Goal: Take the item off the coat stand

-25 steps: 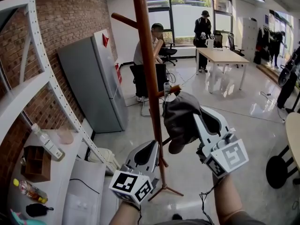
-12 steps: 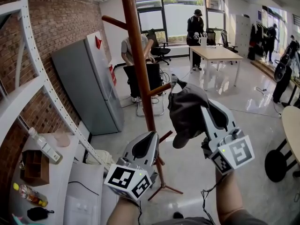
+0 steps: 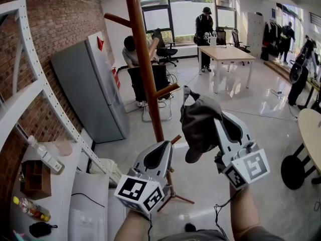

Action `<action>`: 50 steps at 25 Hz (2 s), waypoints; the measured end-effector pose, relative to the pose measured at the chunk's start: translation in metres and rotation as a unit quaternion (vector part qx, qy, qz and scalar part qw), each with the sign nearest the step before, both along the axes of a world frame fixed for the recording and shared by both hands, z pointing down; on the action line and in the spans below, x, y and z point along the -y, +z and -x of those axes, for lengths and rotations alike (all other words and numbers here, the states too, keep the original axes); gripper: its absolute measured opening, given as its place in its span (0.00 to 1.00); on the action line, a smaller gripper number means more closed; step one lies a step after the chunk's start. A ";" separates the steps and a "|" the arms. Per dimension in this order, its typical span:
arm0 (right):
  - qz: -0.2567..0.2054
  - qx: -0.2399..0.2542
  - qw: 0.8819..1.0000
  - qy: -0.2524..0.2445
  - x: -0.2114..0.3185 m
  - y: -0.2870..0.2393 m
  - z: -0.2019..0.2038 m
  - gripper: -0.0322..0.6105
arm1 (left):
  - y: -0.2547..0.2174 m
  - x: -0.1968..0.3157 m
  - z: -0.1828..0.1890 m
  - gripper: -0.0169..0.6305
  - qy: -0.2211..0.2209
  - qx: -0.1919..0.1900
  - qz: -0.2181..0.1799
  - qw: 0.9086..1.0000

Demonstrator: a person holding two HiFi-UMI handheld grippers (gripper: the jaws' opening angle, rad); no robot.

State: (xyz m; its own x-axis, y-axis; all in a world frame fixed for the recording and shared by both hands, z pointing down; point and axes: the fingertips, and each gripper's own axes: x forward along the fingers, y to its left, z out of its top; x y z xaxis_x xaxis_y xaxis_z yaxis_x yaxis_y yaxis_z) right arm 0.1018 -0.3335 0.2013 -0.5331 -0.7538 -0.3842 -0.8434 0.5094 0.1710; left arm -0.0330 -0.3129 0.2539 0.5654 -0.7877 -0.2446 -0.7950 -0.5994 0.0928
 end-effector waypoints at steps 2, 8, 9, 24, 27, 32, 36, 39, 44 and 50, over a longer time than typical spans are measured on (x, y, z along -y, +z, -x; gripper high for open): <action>0.009 -0.004 1.000 0.002 0.000 0.008 0.001 0.13 | 0.002 0.001 0.000 0.04 -0.001 0.001 0.002 1.000; 0.035 0.006 0.999 -0.007 -0.004 0.019 0.012 0.13 | 0.010 0.001 0.004 0.04 -0.002 0.001 0.014 1.000; 0.036 0.006 0.999 -0.008 -0.004 0.021 0.014 0.13 | 0.012 0.001 0.004 0.04 -0.002 0.002 0.016 1.000; 0.051 -0.016 0.999 -0.004 -0.018 0.021 0.047 0.13 | 0.045 0.008 0.017 0.04 -0.002 -0.004 0.046 0.999; 0.091 -0.007 0.996 -0.014 -0.010 0.084 0.040 0.13 | 0.059 0.008 0.020 0.04 -0.004 -0.005 0.062 0.998; 0.116 -0.016 0.993 -0.008 -0.016 0.109 0.043 0.13 | 0.076 0.003 0.024 0.04 0.003 -0.007 0.079 0.997; 0.130 -0.023 0.991 0.011 -0.026 0.125 0.039 0.13 | 0.086 -0.010 0.029 0.04 0.006 -0.011 0.089 0.996; 0.132 -0.027 0.991 0.024 -0.040 0.130 0.040 0.13 | 0.091 -0.021 0.033 0.04 0.014 -0.012 0.095 0.995; 0.142 -0.016 0.989 0.039 -0.067 0.139 0.042 0.13 | 0.099 -0.042 0.033 0.04 0.033 -0.009 0.101 0.994; 0.150 -0.029 0.986 0.066 -0.090 0.157 0.035 0.13 | 0.107 -0.059 0.032 0.04 0.051 -0.008 0.106 0.993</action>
